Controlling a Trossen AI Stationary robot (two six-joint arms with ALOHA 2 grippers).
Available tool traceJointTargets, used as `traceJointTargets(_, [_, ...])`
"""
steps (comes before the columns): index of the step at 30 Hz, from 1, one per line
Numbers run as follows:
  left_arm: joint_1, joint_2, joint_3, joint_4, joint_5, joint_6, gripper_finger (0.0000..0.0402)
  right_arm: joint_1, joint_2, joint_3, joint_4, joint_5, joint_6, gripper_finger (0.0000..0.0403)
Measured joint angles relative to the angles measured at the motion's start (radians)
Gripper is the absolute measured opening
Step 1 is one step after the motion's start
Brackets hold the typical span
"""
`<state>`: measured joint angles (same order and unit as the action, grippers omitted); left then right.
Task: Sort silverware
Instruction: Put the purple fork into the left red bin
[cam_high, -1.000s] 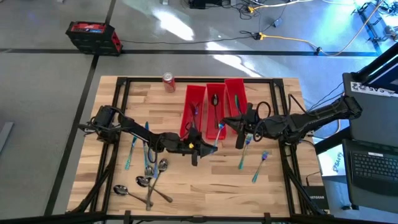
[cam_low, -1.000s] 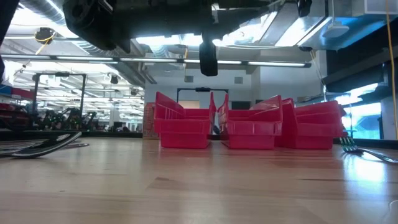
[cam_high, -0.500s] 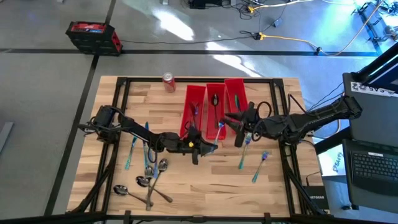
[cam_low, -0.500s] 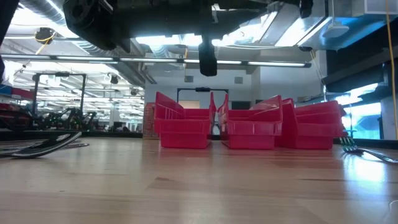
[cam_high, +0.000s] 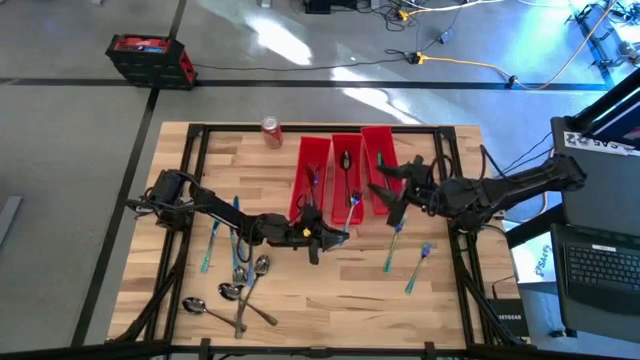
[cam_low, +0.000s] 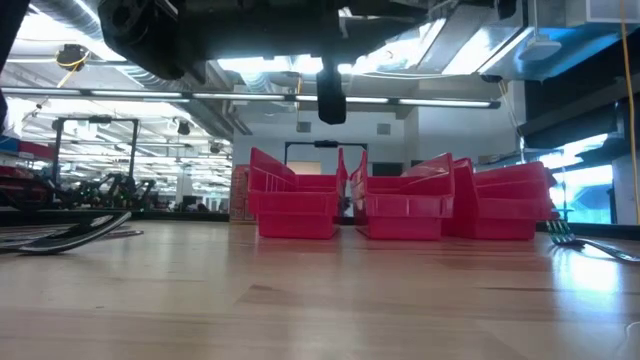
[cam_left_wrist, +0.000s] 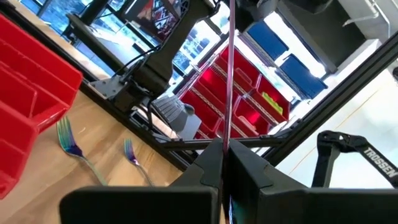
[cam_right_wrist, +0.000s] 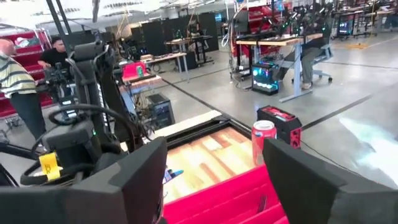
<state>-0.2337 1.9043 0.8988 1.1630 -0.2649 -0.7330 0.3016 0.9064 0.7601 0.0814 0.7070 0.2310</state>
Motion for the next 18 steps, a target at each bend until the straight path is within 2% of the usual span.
traceJointTargets(9, [0.005,-0.002,-0.014,0.001,0.0,-0.004,0.0,0.0,-0.03,0.0,-0.224,-0.065,0.111,0.0257])
traceJointTargets(14, [0.017,-0.019,-0.023,-0.001,-0.007,0.004,0.0,0.0,-0.027,0.0,-0.246,-0.099,0.157,0.0257])
traceJointTargets(18, [0.022,-0.072,-0.068,0.002,-0.058,0.034,0.0,0.0,-0.027,0.0,-0.292,-0.128,0.184,0.0257])
